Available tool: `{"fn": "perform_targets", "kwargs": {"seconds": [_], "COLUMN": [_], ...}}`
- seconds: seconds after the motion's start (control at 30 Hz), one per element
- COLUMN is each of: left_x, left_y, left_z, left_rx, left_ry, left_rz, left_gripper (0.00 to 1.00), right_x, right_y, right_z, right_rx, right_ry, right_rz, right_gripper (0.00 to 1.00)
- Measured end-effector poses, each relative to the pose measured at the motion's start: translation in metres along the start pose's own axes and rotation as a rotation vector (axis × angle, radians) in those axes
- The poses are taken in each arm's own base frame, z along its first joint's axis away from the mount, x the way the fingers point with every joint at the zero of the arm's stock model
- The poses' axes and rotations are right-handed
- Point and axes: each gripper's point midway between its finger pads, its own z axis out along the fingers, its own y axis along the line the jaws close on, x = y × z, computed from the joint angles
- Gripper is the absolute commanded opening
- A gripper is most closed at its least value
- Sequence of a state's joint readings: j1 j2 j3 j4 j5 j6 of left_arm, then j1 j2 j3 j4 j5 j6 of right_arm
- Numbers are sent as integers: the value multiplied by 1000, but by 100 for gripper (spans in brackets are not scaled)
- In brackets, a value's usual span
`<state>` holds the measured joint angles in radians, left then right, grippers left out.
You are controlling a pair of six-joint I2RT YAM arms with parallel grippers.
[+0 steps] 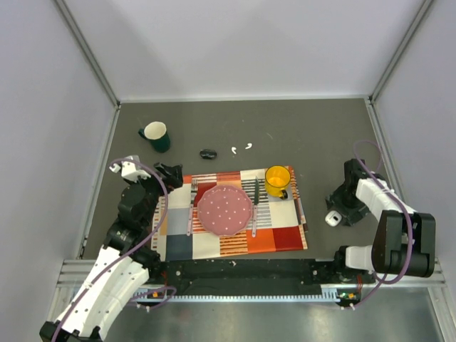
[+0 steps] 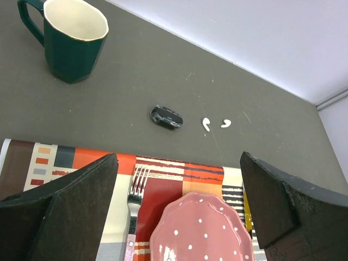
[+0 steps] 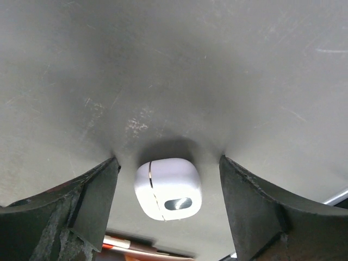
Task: Insert the wireless bluetooth earbuds into the charging case
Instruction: Pick up the charging case at the center of the board.
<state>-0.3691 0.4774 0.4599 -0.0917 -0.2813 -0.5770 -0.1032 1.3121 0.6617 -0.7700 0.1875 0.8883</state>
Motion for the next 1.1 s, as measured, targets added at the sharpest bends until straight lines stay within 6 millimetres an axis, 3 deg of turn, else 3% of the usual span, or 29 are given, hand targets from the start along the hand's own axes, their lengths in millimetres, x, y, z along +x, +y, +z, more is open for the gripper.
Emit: {"fn": "perform_targets", "kwargs": {"seconds": [0.63,0.97,1.1], "left_x": [2,2,2], "left_y": [-3,-4,-4], "left_z": [3,2,2], "left_rx": [13,20,20], "left_ry": [8,10,10], "left_rz": [3,3,3], "left_gripper": [99,99,99], "right_x": [0,2,1], "right_y": [-2,-2,5], "right_z": [1,0,0], "right_rx": [-91,-116,-151], "right_ry": [-48,-48,-47], "right_rz": [-224,-273,-278], "right_gripper": [66,66,59]}}
